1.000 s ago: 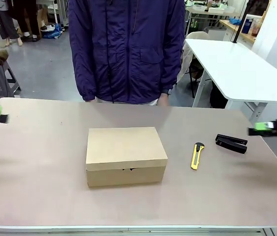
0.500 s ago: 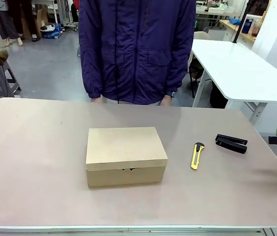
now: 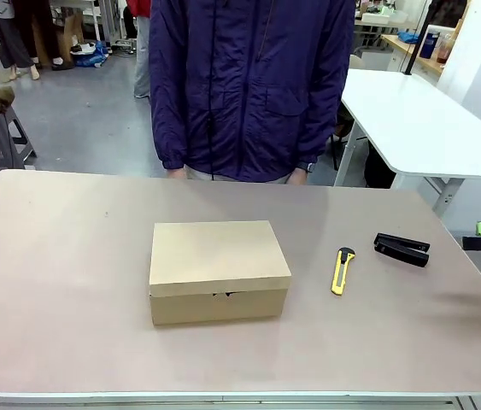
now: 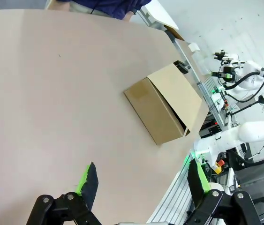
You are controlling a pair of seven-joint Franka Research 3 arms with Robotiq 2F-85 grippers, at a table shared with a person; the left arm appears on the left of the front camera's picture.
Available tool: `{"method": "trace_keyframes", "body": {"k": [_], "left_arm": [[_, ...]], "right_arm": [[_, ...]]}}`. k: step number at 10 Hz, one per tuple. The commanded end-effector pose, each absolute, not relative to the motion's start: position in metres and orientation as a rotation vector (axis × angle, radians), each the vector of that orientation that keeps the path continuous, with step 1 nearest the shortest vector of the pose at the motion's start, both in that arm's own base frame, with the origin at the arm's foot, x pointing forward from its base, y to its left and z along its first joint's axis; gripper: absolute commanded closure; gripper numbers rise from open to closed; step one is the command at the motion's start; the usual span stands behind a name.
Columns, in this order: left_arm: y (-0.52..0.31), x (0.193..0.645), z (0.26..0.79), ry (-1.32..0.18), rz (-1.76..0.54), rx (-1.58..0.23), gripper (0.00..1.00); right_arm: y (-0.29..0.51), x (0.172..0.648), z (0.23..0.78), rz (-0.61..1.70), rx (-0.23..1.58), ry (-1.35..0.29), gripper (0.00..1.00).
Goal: Pack the item into the box.
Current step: Close the Mailer Box.
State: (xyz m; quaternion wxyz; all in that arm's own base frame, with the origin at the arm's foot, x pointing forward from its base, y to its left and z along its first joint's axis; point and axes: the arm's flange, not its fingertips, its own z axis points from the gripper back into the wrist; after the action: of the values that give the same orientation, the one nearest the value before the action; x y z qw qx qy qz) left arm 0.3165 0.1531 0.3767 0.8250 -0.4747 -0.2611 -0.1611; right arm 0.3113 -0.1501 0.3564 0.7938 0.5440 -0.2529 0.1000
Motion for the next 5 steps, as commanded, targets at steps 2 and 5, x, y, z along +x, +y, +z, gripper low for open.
{"method": "trace_keyframes", "body": {"k": [2, 5], "left_arm": [[0.1550, 0.3132, 0.3795, -0.556, -0.338, -1.011, 0.00], [0.1550, 0.3132, 0.3795, -0.556, -0.338, -1.011, 0.00]], "right_arm": [[-0.1491, 0.3128, 0.3572, 0.223, 1.156, -0.547, 0.00], [-0.1491, 0.3128, 0.3572, 0.223, 1.156, -0.547, 0.00]]}}
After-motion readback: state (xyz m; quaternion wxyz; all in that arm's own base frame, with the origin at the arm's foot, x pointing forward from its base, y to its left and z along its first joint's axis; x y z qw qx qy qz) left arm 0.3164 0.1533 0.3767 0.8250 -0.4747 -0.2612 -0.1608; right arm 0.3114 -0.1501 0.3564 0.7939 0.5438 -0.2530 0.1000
